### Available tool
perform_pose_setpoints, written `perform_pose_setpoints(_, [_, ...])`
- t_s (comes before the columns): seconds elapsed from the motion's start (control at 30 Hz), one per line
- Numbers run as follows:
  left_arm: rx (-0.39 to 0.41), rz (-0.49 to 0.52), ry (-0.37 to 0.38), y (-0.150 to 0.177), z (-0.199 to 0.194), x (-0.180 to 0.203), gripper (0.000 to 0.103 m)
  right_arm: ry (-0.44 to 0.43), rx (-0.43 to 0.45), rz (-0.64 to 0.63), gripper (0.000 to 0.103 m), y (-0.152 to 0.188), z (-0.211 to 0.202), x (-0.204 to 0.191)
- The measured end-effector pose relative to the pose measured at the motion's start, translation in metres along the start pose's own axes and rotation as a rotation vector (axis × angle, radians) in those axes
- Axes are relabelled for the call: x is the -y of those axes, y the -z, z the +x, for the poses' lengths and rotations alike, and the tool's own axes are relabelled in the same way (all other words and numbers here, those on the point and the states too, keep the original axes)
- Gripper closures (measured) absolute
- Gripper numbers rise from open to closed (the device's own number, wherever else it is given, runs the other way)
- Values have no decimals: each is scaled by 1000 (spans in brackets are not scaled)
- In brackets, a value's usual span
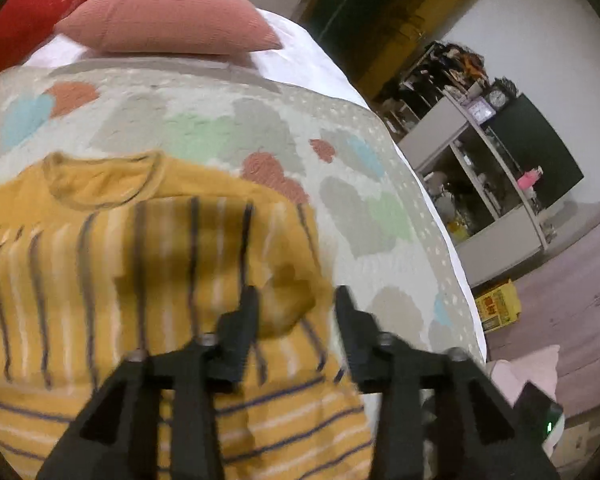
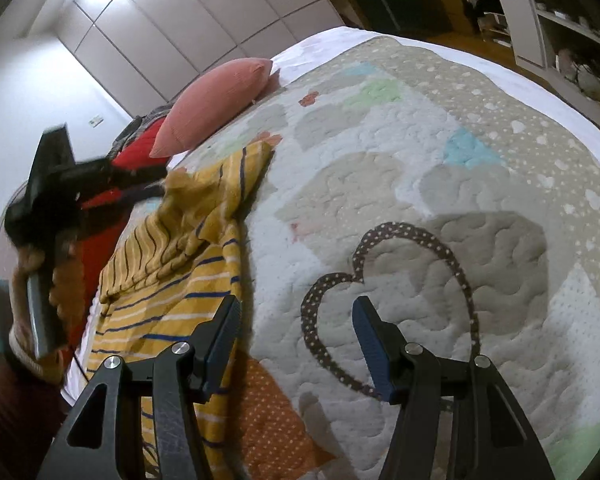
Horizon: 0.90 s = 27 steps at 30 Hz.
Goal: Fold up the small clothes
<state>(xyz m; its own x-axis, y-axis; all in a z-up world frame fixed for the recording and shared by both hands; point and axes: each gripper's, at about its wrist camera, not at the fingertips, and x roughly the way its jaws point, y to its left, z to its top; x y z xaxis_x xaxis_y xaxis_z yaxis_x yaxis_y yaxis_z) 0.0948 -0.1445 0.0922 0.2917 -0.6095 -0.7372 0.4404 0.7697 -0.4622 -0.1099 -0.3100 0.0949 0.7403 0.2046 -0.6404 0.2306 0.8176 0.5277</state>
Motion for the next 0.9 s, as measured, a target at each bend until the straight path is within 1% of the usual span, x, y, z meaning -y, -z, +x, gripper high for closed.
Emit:
perform_pose_setpoints(0.07, [40,12,-16,10,-21,-9,43,-3,-2,-13,37,-2,4,-6])
perform_pose_setpoints(0.13, [102,35,-88,24,-56,-29,36,-16,-8,-29,37,-6,10,-15])
perform_pose_setpoints(0.17, [124,39,-121,25,-60,-32,33,-24,-8,-45,37,-8,13,-23])
perform_pose_setpoints(0.2, [158,38,-186,33,-79,-48,32,-29,-6,-67,37,-11,16,-33])
perform_pose_setpoints(0.23, [174,29,-226,36,-88,-59,30,-32,-5,-85,37,-12,19,-41])
perform_pose_setpoints(0.27, [184,11,-263,38,-97,-73,29,-34,-5,-100,37,-15,22,-48])
perform_pose_setpoints(0.33, [194,-79,-323,44,-115,-112,29,-30,-1,-136,37,-22,30,-64])
perform_pose_setpoints(0.4, [215,-168,-345,44,-129,-148,29,-10,10,-174,37,-35,41,-78])
perform_pose_setpoints(0.43, [228,-197,-355,42,-133,-163,27,4,15,-188,37,-42,48,-85])
perform_pose_setpoints(0.5, [240,-227,-412,36,-134,-189,26,28,12,-194,37,-57,60,-95])
perform_pose_setpoints(0.53, [238,-228,-440,31,-131,-200,26,29,8,-183,37,-64,66,-101])
perform_pose_setpoints(0.57, [234,-223,-451,29,-128,-206,26,20,8,-173,36,-68,69,-104])
perform_pose_setpoints(0.67, [179,-192,-444,12,-102,-225,25,3,12,-179,31,-69,73,-120])
perform_pose_setpoints(0.7, [164,-181,-437,9,-91,-224,25,9,11,-192,30,-67,75,-125])
perform_pose_setpoints(0.73, [129,-152,-420,4,-77,-224,26,19,1,-211,30,-64,79,-129])
perform_pose_setpoints(0.77, [91,-118,-419,0,-67,-221,34,33,-14,-231,30,-61,84,-133])
perform_pose_setpoints(0.8, [57,-77,-463,-2,-58,-217,52,51,-31,-254,31,-59,90,-137])
perform_pose_setpoints(0.83, [37,-49,-522,-4,-53,-217,82,67,-42,-272,31,-56,94,-139])
perform_pose_setpoints(0.87, [37,-49,-525,-5,-54,-218,82,78,-49,-285,31,-55,97,-140])
perform_pose_setpoints(0.9, [50,-78,-499,-7,-59,-224,84,85,-52,-296,31,-55,98,-142])
